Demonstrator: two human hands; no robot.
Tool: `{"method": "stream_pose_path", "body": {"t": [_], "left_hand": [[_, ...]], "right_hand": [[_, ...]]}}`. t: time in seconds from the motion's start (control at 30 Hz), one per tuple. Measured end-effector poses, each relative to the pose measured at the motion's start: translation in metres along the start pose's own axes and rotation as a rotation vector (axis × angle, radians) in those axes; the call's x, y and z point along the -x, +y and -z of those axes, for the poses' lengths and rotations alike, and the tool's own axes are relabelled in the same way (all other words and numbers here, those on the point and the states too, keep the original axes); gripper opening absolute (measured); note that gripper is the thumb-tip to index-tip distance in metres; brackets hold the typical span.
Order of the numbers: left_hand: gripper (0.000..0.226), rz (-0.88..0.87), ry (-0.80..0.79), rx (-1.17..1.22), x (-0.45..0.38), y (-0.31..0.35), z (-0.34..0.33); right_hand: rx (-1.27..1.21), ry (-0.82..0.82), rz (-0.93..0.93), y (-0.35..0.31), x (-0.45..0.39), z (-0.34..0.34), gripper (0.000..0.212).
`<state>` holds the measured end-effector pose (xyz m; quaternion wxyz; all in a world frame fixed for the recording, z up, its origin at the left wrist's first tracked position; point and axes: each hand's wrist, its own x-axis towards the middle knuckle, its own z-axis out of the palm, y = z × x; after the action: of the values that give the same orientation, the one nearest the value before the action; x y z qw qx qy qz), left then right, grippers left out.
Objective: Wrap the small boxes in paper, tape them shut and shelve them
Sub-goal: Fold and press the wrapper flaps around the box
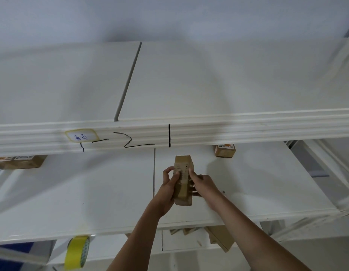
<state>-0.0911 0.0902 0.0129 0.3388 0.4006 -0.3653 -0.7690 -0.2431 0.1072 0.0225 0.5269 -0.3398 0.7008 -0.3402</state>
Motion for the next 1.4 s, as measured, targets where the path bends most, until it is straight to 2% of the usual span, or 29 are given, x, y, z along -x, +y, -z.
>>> {"method": "stream_pose_path", "body": {"t": [0.1,0.2,0.4,0.57,0.73,0.97,1.03,1.07,1.13,1.17,1.2,1.27,1.3,1.33,1.4], "left_hand": [[0.026,-0.045,0.035,-0.102,0.003,0.001,-0.005],[0.027,-0.077,0.027,-0.221,0.003,0.001,-0.009],[0.024,-0.124,0.038,-0.244,0.003,-0.005,-0.013],[0.028,-0.156,0.041,-0.288,0.007,-0.006,-0.013],[0.022,-0.147,0.011,-0.262,0.01,-0.007,-0.019],[0.041,-0.089,0.031,-0.274,0.009,-0.01,-0.016],[0.052,-0.088,0.021,-0.293,0.008,-0.014,-0.011],[0.055,-0.089,0.029,-0.287,0.007,-0.015,-0.01],[0.049,-0.099,0.086,-0.246,0.004,-0.018,-0.009],[0.043,-0.1,0.128,-0.211,0.003,-0.018,-0.007],[0.038,-0.092,0.169,-0.166,0.0,-0.018,-0.005],[0.033,-0.05,0.218,-0.051,-0.001,-0.015,0.0],[0.035,-0.024,0.213,-0.012,0.0,-0.012,0.0],[0.04,-0.007,0.198,-0.002,0.001,-0.01,0.0],[0.043,-0.003,0.167,-0.052,0.003,-0.006,-0.002]], "right_hand": [[-0.076,-0.079,-0.006,-0.006,0.002,-0.001,0.063],[-0.177,-0.087,0.011,-0.006,0.002,-0.001,0.052],[-0.258,-0.103,0.006,-0.007,0.004,0.0,0.041],[-0.361,-0.134,-0.073,-0.008,0.011,0.001,0.057],[-0.232,-0.057,-0.047,-0.014,0.017,-0.001,0.063],[-0.073,-0.014,0.003,-0.012,0.015,-0.002,0.053],[-0.036,0.005,0.004,-0.01,0.012,-0.003,0.064],[-0.036,0.007,-0.009,-0.012,0.012,-0.003,0.078],[-0.064,0.015,-0.054,-0.01,0.006,-0.005,0.105],[-0.078,0.011,-0.054,-0.009,0.004,-0.005,0.105],[-0.094,0.003,-0.036,-0.011,0.007,-0.003,0.093],[-0.132,0.021,0.022,-0.015,0.013,0.002,0.053],[-0.127,0.025,0.036,-0.013,0.012,0.006,0.043],[-0.117,0.01,0.044,-0.011,0.012,0.008,0.042],[-0.125,-0.047,0.043,-0.007,0.012,0.007,0.057]]}}
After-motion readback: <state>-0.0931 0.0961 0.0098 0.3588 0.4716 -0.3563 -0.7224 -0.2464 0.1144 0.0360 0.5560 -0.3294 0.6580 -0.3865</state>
